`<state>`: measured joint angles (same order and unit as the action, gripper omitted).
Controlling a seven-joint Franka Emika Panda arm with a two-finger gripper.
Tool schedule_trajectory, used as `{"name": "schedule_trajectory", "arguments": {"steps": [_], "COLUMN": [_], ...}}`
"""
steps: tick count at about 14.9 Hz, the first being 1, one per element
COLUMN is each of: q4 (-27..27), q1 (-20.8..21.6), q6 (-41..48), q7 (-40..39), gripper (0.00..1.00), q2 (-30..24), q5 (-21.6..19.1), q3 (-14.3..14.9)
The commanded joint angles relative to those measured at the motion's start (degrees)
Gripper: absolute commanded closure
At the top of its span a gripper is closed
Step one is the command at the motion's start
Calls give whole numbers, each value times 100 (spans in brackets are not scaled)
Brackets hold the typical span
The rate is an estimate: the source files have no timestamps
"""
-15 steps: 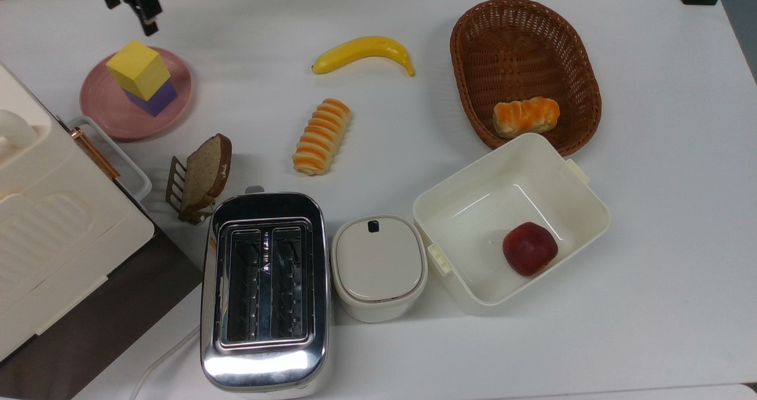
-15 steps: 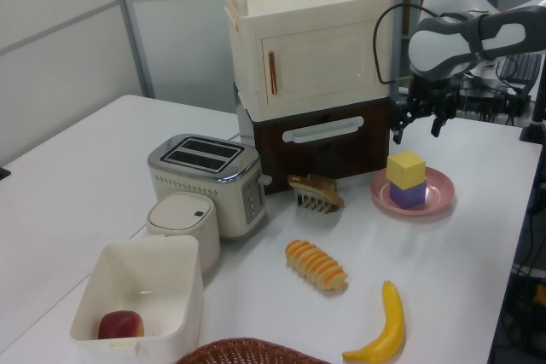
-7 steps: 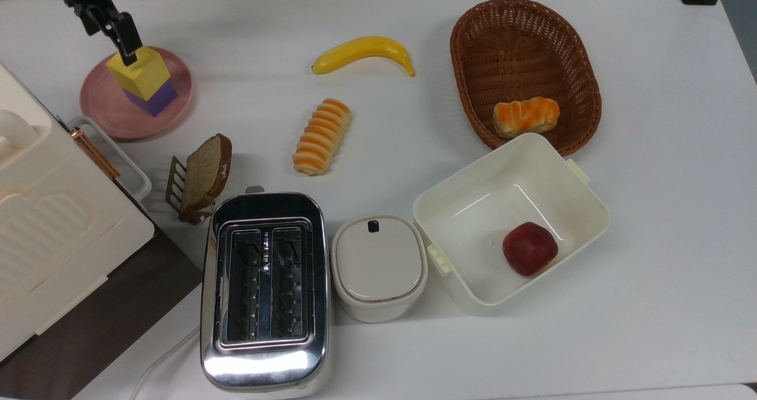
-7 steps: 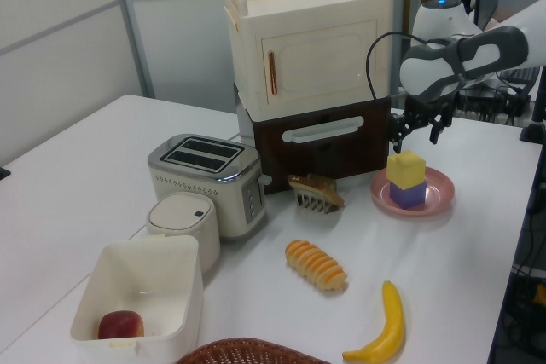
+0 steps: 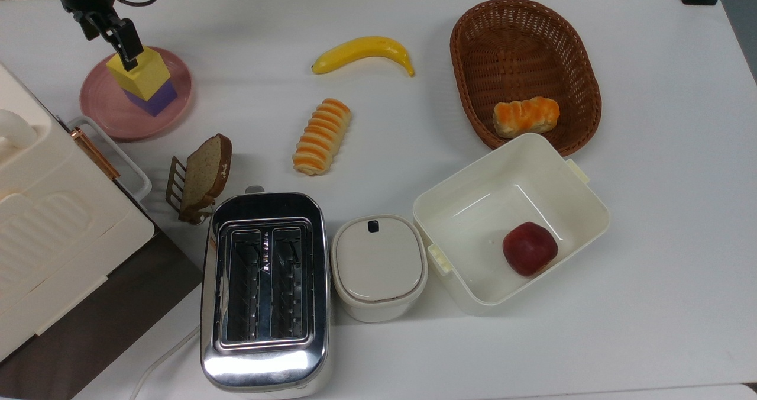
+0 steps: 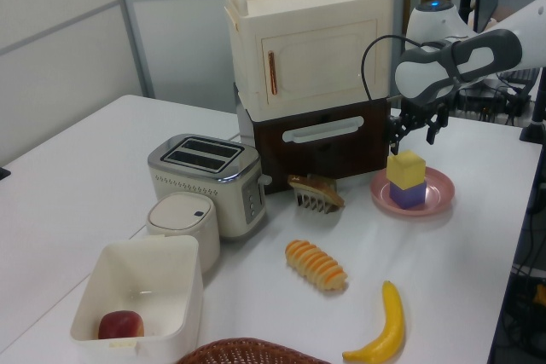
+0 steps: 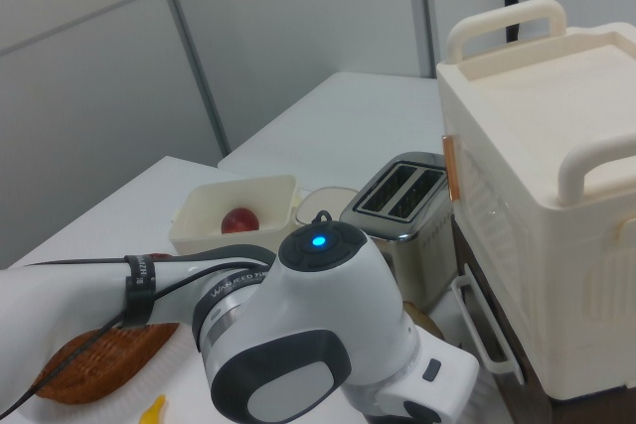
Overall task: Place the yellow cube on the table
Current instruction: 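Close the gripper on the yellow cube and lift it off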
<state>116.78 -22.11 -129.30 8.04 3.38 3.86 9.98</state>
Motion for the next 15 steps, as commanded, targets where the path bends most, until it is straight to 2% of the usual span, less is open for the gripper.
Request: {"name": "schedule_trajectory", "arguments": {"steps": [1, 4, 12, 13, 14, 15], "q4": [2, 11, 11, 11, 11, 11], "q1": [93, 93, 93, 93, 93, 93], "q6": [-60, -60, -77, -77, -86, -156], "q7": [23, 23, 14, 14, 22, 31], "gripper": [0, 0, 0, 7, 45, 75], "q2": [-12, -12, 269, 278, 286, 286], "q5": [88, 97, 317, 360, 370, 361], "q3": [-4, -171, -286, -286, -286, -286]}}
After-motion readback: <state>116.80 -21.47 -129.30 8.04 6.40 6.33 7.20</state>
